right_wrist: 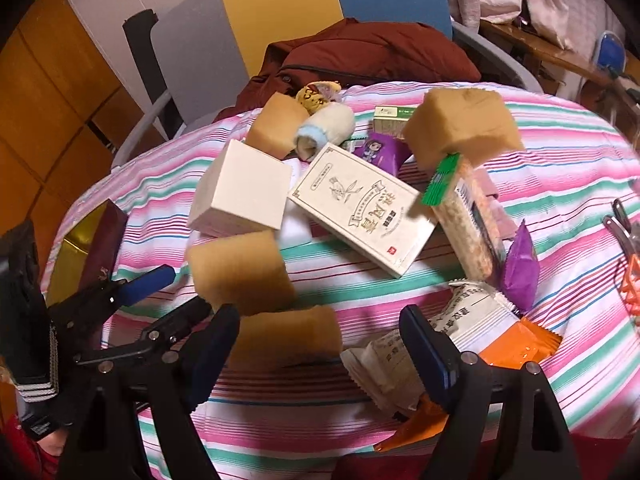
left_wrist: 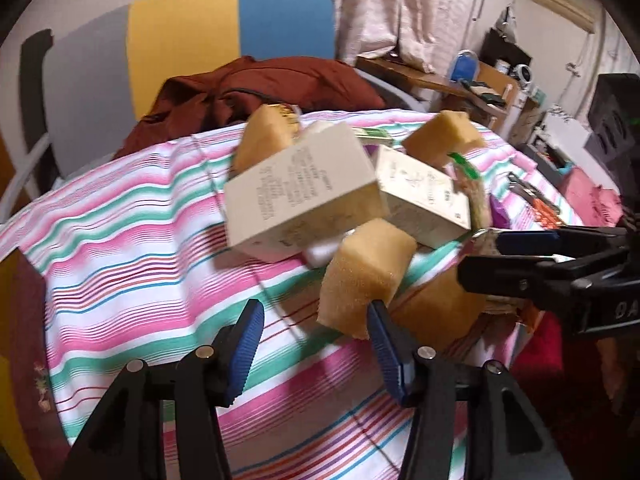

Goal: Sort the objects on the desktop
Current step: 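Reach the left tool toward the two tan sponges near the right tool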

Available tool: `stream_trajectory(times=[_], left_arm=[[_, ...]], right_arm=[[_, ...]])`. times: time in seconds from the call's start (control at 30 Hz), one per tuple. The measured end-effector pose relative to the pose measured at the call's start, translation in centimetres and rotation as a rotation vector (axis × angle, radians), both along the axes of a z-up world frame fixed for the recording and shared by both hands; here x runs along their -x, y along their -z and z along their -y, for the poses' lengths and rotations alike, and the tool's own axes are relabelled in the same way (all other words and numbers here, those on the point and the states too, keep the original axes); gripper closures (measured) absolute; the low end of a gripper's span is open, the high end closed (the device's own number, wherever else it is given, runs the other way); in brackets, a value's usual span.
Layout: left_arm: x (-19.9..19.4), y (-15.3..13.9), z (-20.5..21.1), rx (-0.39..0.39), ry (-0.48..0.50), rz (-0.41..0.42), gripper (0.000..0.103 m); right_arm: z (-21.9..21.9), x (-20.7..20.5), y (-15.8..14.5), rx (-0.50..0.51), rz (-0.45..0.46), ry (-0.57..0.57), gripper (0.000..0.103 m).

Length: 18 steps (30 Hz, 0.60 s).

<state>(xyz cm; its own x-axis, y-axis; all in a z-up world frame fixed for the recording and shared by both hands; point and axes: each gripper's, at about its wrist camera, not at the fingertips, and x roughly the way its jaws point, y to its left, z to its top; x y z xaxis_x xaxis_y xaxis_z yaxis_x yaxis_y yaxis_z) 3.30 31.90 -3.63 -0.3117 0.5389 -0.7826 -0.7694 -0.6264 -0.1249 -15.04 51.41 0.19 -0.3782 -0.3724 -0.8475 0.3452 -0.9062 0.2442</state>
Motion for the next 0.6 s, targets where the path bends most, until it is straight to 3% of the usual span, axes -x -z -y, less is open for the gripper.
stream_trajectory(times=[0.2, 0.4, 0.6], left_arm=[[0.0, 0.2, 0.5, -0.033, 0.051, 0.041, 0.049], [-0.6, -0.5, 1.1, -0.103, 0.105, 0.044, 0.048], [-0.6, -0.8, -0.3, -0.111, 0.126, 0.028, 0.048]], right_arm=[[0.6, -0.3, -0.3, -0.043, -0.031, -0.022, 0.018], [0.5, -0.2, -0.4, -0.051, -0.048, -0.017, 0.018], [0.3, -0.2, -0.5, -0.056, -0.051, 0.0, 0.017]])
